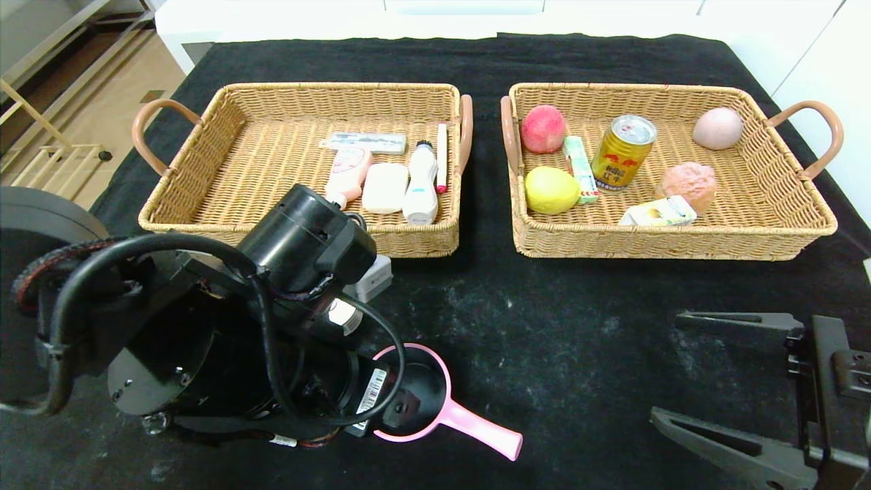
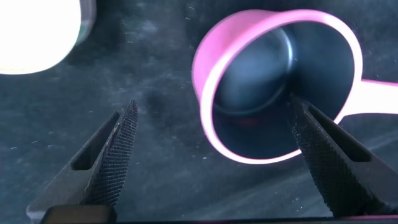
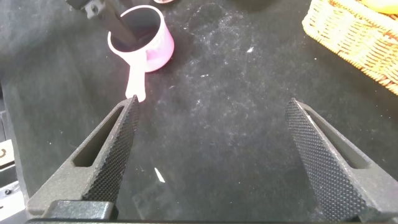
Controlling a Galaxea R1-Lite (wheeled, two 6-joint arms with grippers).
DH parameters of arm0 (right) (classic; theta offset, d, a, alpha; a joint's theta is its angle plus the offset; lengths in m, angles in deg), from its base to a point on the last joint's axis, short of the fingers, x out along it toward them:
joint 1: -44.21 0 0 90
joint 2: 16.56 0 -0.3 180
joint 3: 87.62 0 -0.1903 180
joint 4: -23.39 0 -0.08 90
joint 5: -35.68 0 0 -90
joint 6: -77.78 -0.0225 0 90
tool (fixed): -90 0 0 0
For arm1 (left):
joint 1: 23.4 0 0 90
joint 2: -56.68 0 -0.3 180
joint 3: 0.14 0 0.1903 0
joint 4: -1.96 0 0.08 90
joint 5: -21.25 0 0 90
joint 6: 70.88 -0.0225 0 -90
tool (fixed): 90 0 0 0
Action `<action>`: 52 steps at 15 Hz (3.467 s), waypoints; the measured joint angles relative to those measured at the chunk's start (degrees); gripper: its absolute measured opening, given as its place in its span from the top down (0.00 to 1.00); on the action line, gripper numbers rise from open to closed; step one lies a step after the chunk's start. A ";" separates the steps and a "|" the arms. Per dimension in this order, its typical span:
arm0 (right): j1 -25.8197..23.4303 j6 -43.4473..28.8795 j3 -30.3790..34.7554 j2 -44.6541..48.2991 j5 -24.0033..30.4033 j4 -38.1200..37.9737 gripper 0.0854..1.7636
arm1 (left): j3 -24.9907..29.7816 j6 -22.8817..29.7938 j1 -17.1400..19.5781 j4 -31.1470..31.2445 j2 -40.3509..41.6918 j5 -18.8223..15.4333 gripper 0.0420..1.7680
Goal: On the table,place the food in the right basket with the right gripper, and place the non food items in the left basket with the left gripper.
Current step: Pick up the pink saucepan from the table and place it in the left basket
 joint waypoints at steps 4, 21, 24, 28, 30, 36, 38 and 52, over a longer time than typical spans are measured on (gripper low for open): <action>0.00 0.06 0.04 0.16 0.00 0.01 0.03 | 0.27 1.30 -0.66 -0.27 -1.88 0.07 0.03; 0.33 0.09 -0.02 0.05 0.00 -0.05 0.03 | 0.02 1.49 -0.88 -0.39 -3.78 0.27 0.93; 0.35 0.09 0.04 0.02 0.00 -0.05 0.03 | -0.02 1.49 -0.85 -0.41 -3.89 0.27 0.93; 0.35 0.09 0.09 -0.04 0.00 -0.07 0.03 | -0.02 1.49 -1.16 -0.48 -4.22 0.28 0.93; 0.35 0.09 0.09 -0.06 0.00 -0.07 0.03 | 0.02 1.49 -1.21 -0.50 -4.44 0.27 0.93; 0.35 0.09 0.06 -0.09 0.00 -0.11 0.03 | 0.09 1.41 -1.23 -0.37 -4.45 0.63 0.93; 0.35 0.09 0.06 -0.12 0.02 -0.10 0.03 | 0.17 1.41 -1.21 -0.41 -3.97 0.38 0.93; 0.35 0.09 0.06 -0.11 0.00 -0.07 0.03 | -3.95 1.38 3.97 -2.78 3.47 -7.30 0.93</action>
